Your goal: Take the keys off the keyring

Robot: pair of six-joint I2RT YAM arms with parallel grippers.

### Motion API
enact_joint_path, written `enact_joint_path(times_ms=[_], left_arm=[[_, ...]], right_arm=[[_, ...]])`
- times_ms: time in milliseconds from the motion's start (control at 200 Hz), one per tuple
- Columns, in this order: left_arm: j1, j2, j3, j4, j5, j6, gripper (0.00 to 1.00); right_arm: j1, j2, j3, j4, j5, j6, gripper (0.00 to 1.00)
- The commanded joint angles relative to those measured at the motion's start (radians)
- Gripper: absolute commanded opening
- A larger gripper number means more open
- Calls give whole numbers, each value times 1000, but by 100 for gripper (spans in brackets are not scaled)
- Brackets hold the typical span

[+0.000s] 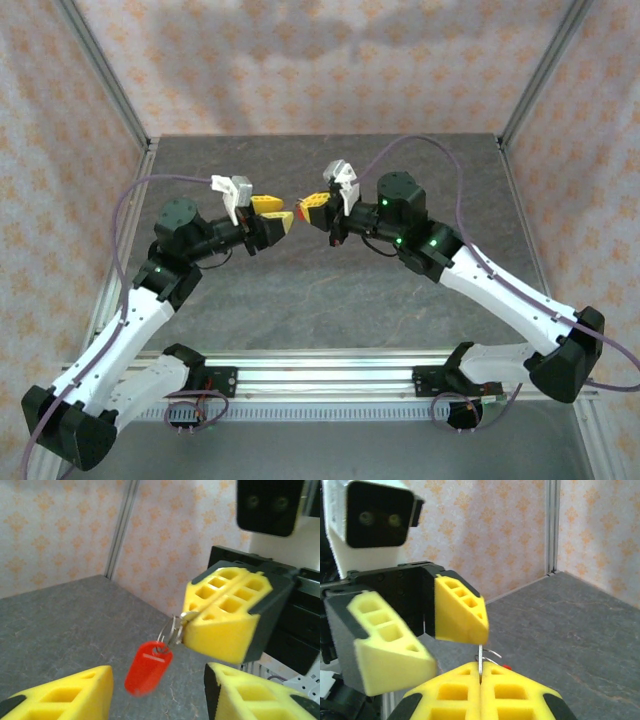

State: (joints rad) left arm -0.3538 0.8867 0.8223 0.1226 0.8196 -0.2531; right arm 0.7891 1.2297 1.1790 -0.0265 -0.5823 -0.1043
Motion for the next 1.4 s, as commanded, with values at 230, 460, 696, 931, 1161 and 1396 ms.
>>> enact_joint_path(times_ms=[230, 460, 696, 931, 1161, 1396], left_arm=[[83, -32, -48, 110, -45, -127, 64], [127, 42, -24, 253, 79, -277, 65], [133, 104, -17, 390, 158, -395, 60], [132, 116, -9, 424, 181, -430, 62], [133, 175, -4, 576, 237, -569, 68], [132, 231, 1, 741, 312, -732, 68]], right_arm=[[-89, 27, -15, 158, -232, 260, 0], [-145, 84, -10, 293, -387, 429, 0], [-151, 120, 5, 341, -429, 504, 0], [-151, 148, 33, 332, -418, 530, 0], [-151, 180, 48, 413, -490, 580, 0], [-151, 226, 92, 426, -554, 596, 0]])
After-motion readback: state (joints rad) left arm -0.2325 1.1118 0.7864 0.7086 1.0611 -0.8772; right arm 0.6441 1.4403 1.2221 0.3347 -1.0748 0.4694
